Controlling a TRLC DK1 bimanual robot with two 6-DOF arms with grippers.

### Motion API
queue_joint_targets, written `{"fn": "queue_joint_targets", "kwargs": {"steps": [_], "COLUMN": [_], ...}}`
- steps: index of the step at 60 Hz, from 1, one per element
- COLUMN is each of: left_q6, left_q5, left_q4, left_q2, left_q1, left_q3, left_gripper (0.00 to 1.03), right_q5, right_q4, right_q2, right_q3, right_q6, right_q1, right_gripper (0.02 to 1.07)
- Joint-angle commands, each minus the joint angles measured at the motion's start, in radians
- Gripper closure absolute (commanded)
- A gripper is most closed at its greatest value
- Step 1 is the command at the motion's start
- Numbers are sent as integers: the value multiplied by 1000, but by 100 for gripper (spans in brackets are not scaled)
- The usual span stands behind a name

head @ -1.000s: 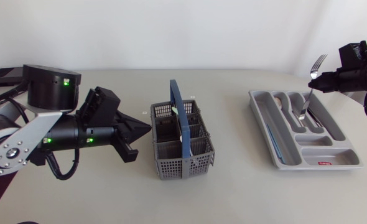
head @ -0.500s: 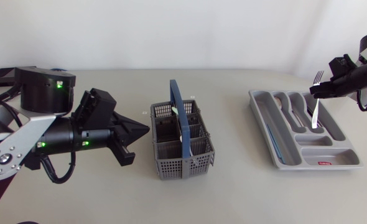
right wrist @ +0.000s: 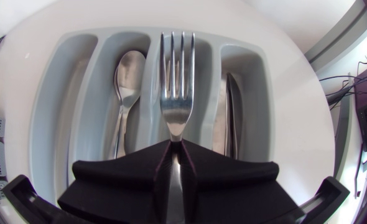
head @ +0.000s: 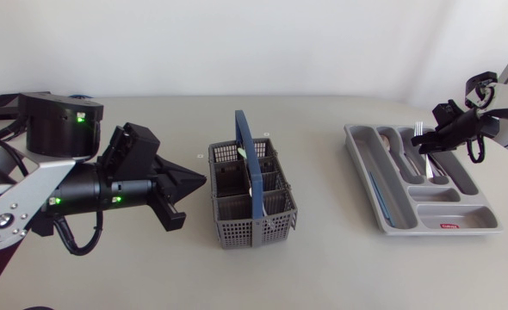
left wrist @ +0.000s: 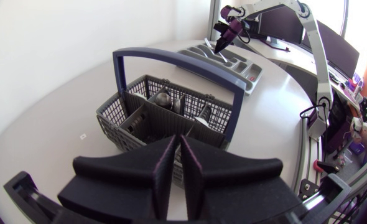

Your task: Sort the cutlery from the basket into the organizer compartments.

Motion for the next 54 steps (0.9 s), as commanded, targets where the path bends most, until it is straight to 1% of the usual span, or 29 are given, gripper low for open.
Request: {"fn": "queue_joint_targets", "kwargs": {"steps": [1, 16, 19, 21, 22, 27, 33, 36, 45, 54], "left_q6": [-3, -5, -5, -5, -5, -3, -2, -2, -2, 0], "left_q5": [1, -2, -2, -3, -3, -3, -3, -3, -11, -22], "left_q4": [-9, -15, -15, -15, -15, -11, 5, 15, 54, 126], "left_q2": [-16, -16, -16, -16, -14, -8, 15, 24, 72, 199], "left_q1": [-10, -11, -11, -11, -10, -2, 10, 12, 21, 73], "left_q3": [-11, -8, -8, -8, -8, -8, -11, -14, -13, 25], "left_gripper": [93, 93, 93, 93, 93, 93, 93, 93, 93, 93], "right_q5": [12, 50, 50, 50, 50, 61, 82, 81, 48, -2], "right_q4": [-17, -14, -12, -10, -4, 52, 132, 158, 187, 203], "right_q2": [71, 200, 204, 201, 189, 111, -43, -124, -360, -553], "right_q3": [51, 161, 166, 163, 153, 74, -67, -133, -327, -515], "right_q6": [9, 53, 56, 59, 62, 62, 59, 56, 55, 62], "right_q1": [14, 23, 23, 23, 23, 26, 43, 55, 129, 250], "right_gripper": [98, 96, 88, 82, 76, 65, 50, 46, 46, 47]}}
